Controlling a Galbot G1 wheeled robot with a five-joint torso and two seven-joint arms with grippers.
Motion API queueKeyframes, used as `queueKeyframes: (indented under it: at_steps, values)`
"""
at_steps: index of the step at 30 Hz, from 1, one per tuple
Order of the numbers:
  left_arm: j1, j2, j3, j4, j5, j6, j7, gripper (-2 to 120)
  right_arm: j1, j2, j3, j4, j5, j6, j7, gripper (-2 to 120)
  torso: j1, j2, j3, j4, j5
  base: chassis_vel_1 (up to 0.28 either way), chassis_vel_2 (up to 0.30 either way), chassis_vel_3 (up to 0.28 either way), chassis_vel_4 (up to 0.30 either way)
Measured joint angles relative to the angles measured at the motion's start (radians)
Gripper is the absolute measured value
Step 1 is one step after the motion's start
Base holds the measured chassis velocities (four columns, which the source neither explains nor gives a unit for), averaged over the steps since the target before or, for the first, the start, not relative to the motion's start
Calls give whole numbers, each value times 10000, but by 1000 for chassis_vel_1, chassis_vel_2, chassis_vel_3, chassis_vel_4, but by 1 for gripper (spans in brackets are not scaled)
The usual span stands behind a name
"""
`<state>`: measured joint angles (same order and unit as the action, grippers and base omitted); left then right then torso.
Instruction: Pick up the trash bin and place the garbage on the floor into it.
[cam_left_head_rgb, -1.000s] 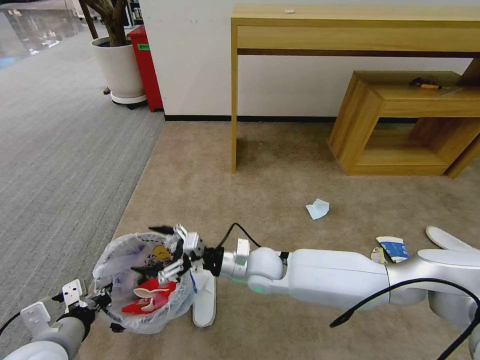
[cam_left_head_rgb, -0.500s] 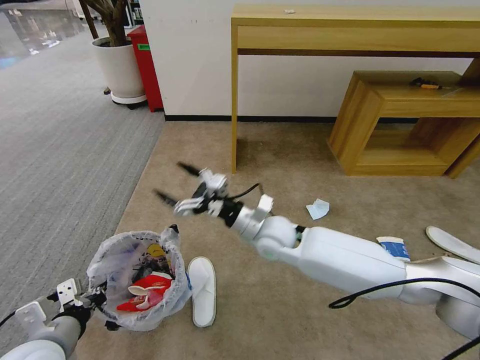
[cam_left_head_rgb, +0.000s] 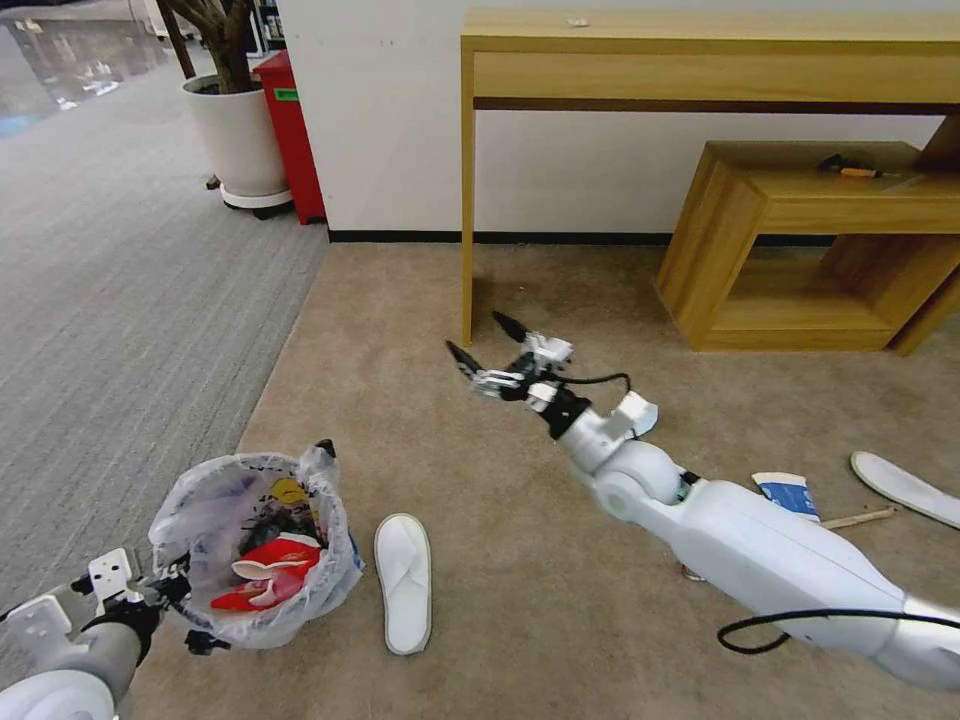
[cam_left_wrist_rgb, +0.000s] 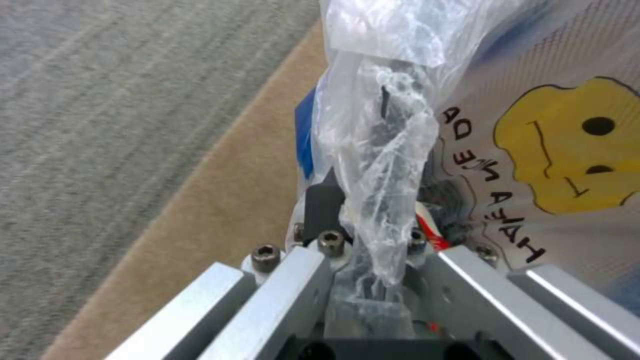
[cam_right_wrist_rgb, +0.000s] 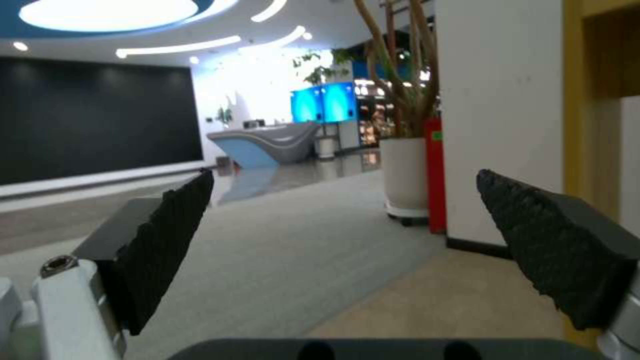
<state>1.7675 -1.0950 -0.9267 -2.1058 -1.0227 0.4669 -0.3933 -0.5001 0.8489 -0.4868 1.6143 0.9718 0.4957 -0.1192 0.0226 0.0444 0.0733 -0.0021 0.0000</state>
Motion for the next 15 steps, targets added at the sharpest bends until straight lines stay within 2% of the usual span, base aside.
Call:
queueKeyframes:
  at_steps: [7, 15]
  values:
    - [28, -94, -376, 343, 110, -227, 144, 0, -551, -203, -179, -810, -168, 125, 26, 100, 0, 0, 0, 3, 1, 0, 0, 0, 0]
    - [23, -164, -495, 349, 81, -280, 192, 0, -1620, -694, -351, -1346, -371, 334, -165, 100, 0, 0, 0, 1, -1, 0, 0, 0, 0]
